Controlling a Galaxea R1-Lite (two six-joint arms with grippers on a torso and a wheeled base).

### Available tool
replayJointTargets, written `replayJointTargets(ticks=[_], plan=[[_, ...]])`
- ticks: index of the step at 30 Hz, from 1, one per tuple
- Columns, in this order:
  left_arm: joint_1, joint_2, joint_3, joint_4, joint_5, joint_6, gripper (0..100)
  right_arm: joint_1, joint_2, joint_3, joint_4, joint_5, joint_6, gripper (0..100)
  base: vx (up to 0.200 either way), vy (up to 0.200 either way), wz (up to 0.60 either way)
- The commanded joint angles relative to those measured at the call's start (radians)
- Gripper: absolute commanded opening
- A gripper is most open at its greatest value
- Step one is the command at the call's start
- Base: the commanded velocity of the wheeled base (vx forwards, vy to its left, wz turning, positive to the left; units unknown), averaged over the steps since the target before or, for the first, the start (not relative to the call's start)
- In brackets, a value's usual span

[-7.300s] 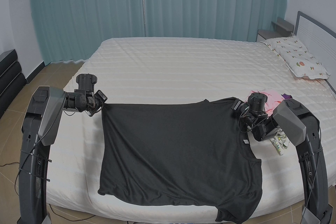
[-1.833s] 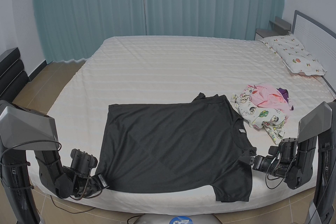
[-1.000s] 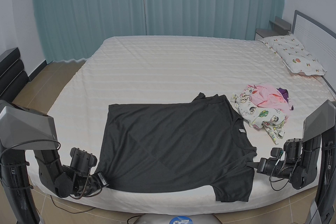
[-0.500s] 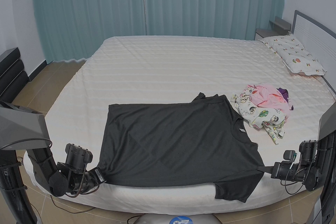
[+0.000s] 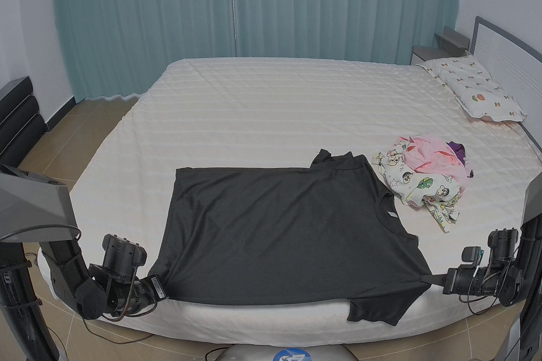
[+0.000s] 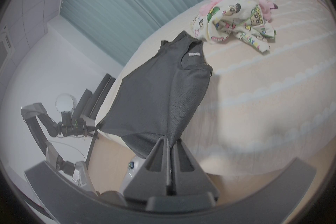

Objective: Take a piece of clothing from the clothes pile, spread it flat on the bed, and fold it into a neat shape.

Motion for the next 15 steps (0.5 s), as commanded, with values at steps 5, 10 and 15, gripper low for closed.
replayJointTargets(ticks=[5, 10, 15], plan=[[0.021, -0.018, 0.030, 0.001, 0.001, 0.052, 0, -0.001, -0.060, 0.018, 0.126, 0.002, -0.095, 0, 0.000, 0.000, 0.00], [0.021, -0.020, 0.062, -0.001, 0.021, 0.110, 0, -0.001, -0.146, 0.018, 0.284, 0.001, -0.154, 0, 0.000, 0.000, 0.00], [0.010, -0.020, 0.104, -0.001, 0.045, 0.154, 0, 0.000, -0.188, 0.018, 0.376, 0.001, -0.185, 0, 0.000, 0.000, 0.00]])
